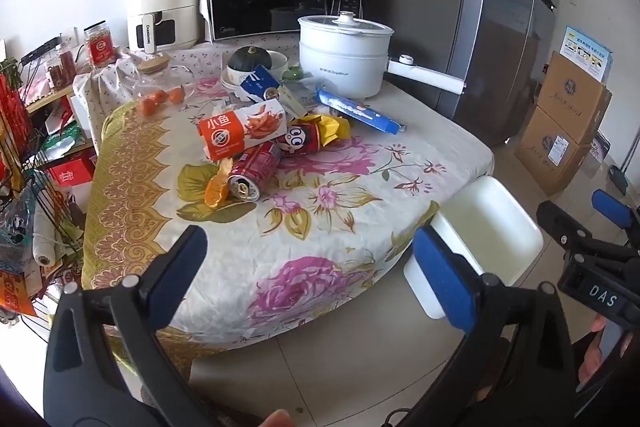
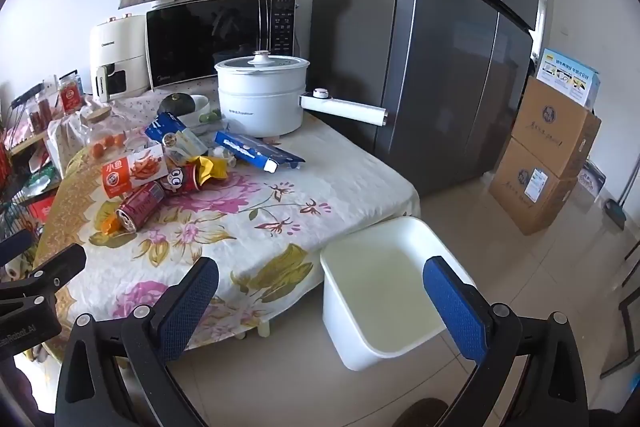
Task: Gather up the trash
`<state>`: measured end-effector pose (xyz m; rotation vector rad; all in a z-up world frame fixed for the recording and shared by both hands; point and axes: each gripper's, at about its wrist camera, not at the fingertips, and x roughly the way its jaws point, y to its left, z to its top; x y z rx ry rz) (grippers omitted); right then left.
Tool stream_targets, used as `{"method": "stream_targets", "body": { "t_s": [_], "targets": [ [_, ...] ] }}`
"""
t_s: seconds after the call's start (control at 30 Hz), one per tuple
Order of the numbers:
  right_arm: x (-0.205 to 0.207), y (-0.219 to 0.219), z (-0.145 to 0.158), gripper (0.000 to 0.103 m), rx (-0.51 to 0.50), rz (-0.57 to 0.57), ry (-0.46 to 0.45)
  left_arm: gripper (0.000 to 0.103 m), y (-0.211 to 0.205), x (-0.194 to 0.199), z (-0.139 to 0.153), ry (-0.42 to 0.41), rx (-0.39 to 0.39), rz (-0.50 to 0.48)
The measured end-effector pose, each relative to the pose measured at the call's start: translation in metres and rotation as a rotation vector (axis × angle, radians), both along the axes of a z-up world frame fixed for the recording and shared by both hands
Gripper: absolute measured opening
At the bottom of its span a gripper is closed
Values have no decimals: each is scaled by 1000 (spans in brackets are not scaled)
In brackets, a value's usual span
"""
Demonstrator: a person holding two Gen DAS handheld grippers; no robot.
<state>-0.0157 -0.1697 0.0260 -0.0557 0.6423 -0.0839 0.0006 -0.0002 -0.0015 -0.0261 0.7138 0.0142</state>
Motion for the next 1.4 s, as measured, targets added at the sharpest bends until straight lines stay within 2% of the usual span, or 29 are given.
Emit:
{"method": "stream_targets", "body": {
  "t_s": [0.07,0.13,0.2,0.3,0.6,1.4],
  "targets": [
    [1,3,-1,103,2,9,-2,102,-1,2,-2,11,1,5],
    [1,-6,-3,103,29,5,-6,102,-16,8,5,18,35,-10],
    [-5,-8,-2,103,24,-5,-15,102,-24,5,9,1,12,-21],
    [-4,-4,1,103,-2,-5,-9,102,-21,1,6,-6,-9,-34],
    [-5,-5,3,103,3,-12,-9,102,-15,-4,4,-5,-34,-41],
    [-6,-8,2,103,20,-21,-20,102,-15,-5,1,-1,-37,-47]
  ]
}}
